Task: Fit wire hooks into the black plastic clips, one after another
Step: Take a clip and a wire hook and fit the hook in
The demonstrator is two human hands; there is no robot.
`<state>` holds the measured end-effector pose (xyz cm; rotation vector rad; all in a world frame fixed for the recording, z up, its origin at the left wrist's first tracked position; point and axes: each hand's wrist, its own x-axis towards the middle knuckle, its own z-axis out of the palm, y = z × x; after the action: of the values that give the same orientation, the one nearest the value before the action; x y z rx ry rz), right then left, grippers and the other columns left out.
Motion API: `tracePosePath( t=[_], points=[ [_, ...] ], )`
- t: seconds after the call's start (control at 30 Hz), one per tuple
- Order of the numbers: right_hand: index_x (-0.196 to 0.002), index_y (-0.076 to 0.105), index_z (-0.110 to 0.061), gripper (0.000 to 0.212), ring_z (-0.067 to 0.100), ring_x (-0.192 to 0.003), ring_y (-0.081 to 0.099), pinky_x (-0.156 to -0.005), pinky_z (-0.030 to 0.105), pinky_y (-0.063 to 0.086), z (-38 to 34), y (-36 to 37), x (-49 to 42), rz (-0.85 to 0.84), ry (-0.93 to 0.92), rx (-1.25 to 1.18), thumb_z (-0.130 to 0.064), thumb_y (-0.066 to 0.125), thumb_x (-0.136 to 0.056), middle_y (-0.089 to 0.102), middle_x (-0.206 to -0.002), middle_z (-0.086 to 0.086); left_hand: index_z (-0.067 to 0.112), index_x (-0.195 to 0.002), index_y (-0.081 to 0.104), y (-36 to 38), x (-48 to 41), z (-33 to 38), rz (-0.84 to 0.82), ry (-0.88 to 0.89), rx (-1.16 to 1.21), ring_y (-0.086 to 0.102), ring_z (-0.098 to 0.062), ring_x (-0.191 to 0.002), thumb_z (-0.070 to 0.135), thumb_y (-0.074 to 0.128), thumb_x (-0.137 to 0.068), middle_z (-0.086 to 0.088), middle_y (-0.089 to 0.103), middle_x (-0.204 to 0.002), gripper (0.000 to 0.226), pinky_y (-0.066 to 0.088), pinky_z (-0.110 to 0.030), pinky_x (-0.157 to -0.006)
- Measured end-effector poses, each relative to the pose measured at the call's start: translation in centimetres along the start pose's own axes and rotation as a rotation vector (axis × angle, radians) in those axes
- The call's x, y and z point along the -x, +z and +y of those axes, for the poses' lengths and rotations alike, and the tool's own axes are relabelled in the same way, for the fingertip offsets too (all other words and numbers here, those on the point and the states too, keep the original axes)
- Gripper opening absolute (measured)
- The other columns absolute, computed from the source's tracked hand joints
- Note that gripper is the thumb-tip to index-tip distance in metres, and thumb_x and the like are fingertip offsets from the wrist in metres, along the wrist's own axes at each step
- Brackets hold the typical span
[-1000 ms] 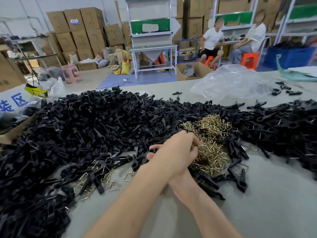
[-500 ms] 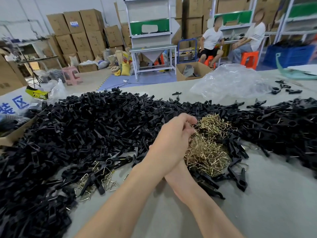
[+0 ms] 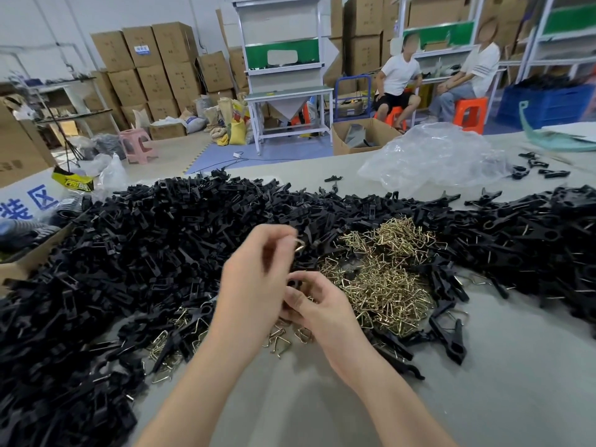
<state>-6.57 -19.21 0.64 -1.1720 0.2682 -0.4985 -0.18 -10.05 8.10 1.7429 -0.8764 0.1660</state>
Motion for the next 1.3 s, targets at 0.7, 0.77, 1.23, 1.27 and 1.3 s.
tracePosePath(
  t=[0.7, 0.77, 1.23, 1.27, 1.3],
  points=[
    [-0.102, 0.061, -0.010, 0.028, 0.013, -0.102, 0.073, -0.082, 0.019, 0.055, 0.8, 1.1, 0.5, -0.072, -0.123, 0.060, -0.003, 0.077, -0.080, 0.076, -0.113, 0.002, 0.008, -0.097, 0.072, -1.1, 4.5, -5.2, 0.198, -0.778, 0.871, 0.059, -0.006, -0.061, 0.018, 0.063, -0.094, -0.003, 0.067, -0.077, 0.013, 0.045, -0.024, -0.062],
    [-0.095, 0.067, -0.021, 0.025, 0.016, -0.102, 0.073, -0.081, 0.020, 0.056, 0.8, 1.2, 0.5, -0.072, -0.136, 0.039, -0.008, 0.079, -0.076, 0.076, -0.112, 0.004, 0.006, -0.102, 0.071, -1.0, 4.5, -5.2, 0.192, -0.781, 0.905, 0.057, -0.008, -0.062, 0.018, 0.063, -0.095, -0.004, 0.064, -0.076, 0.016, 0.044, -0.025, -0.063],
    [-0.090, 0.060, -0.045, 0.038, 0.000, -0.101, 0.065, -0.069, 0.029, 0.060, 1.5, 1.8, 1.2, -0.071, -0.246, 0.545, -0.014, 0.081, -0.083, 0.067, -0.118, -0.025, 0.015, -0.083, 0.069, -0.7, 5.0, -5.2, -0.009, -0.722, 0.558, 0.057, -0.023, -0.059, 0.020, 0.041, -0.100, -0.015, 0.070, -0.080, 0.034, 0.045, -0.037, -0.058],
    [-0.092, 0.060, -0.044, 0.036, 0.001, -0.096, 0.065, -0.066, 0.030, 0.060, 1.5, 1.9, 1.4, -0.075, -0.263, 0.574, -0.018, 0.083, -0.082, 0.065, -0.119, -0.026, 0.011, -0.082, 0.068, -0.9, 4.7, -4.8, -0.009, -0.768, 0.629, 0.054, -0.023, -0.054, 0.023, 0.042, -0.098, -0.016, 0.068, -0.075, 0.033, 0.041, -0.035, -0.056],
    [-0.094, 0.059, -0.044, 0.034, 0.002, -0.094, 0.066, -0.069, 0.032, 0.060, 1.5, 2.0, 1.5, -0.074, -0.291, 0.613, -0.025, 0.084, -0.081, 0.063, -0.121, -0.027, 0.010, -0.082, 0.068, -1.1, 4.5, -4.6, -0.009, -0.810, 0.715, 0.053, -0.023, -0.050, 0.029, 0.044, -0.097, -0.014, 0.065, -0.072, 0.034, 0.040, -0.034, -0.054]
  ],
)
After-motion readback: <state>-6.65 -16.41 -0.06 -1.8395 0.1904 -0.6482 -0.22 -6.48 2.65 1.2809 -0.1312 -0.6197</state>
